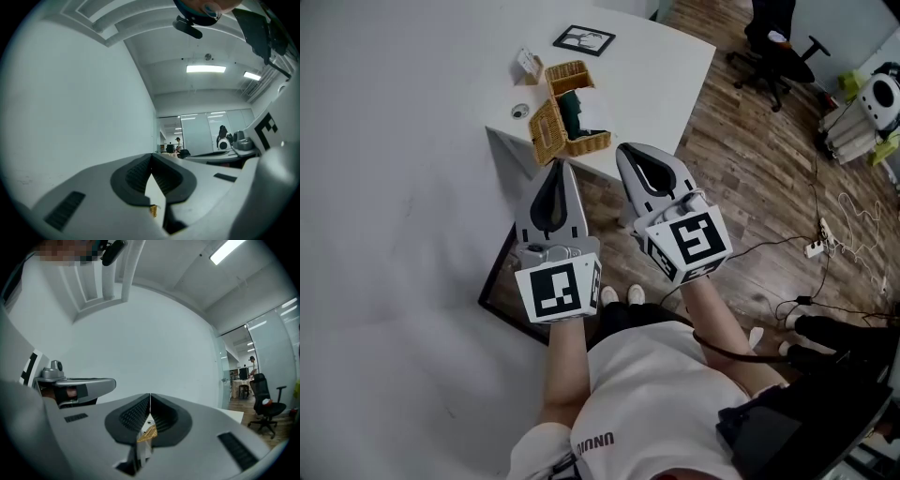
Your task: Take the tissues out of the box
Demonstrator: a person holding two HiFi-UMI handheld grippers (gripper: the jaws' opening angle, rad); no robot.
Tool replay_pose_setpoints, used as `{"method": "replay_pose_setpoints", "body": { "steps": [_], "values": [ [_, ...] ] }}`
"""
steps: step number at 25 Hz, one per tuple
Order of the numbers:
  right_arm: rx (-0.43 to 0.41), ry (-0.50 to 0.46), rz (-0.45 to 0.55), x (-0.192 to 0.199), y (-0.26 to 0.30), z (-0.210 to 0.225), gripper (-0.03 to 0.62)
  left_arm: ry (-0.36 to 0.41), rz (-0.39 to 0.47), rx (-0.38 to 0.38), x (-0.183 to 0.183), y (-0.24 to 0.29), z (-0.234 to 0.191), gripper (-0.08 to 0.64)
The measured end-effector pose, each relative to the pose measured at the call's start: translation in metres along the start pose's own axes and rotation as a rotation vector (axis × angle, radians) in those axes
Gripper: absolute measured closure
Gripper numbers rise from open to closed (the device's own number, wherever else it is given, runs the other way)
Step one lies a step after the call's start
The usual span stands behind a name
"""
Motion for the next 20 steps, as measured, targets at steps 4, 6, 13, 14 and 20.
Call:
{"method": "replay_pose_setpoints", "body": {
  "steps": [4,6,13,14,20],
  "values": [
    [0.024,0.003,-0.001,0.002,0.003,-0.005,0.572,-0.032,-0.027,-0.035,0.01,-0.005,-0.011,0.546],
    [0.038,0.007,-0.01,0.006,0.003,-0.007,0.572,-0.052,-0.039,-0.04,0.017,-0.009,-0.015,0.546],
    [0.036,-0.001,-0.018,0.009,0.017,-0.008,0.572,-0.055,-0.051,-0.046,0.024,-0.002,-0.03,0.546],
    [0.031,-0.004,-0.021,0.01,0.021,-0.007,0.572,-0.049,-0.052,-0.047,0.025,0.001,-0.03,0.546],
    [0.018,-0.022,-0.006,0.005,0.046,0.013,0.572,-0.034,-0.041,-0.064,0.028,0.028,-0.038,0.546]
  ]
}}
Point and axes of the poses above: the fingertips, and each gripper's own axes: y forward along the fingers, z to its right, x out of its underside, the point moved 4 cm from there along -y, backward along the fingers, and after that the axes turned 3 degrees about y, right-handed, at the moved point
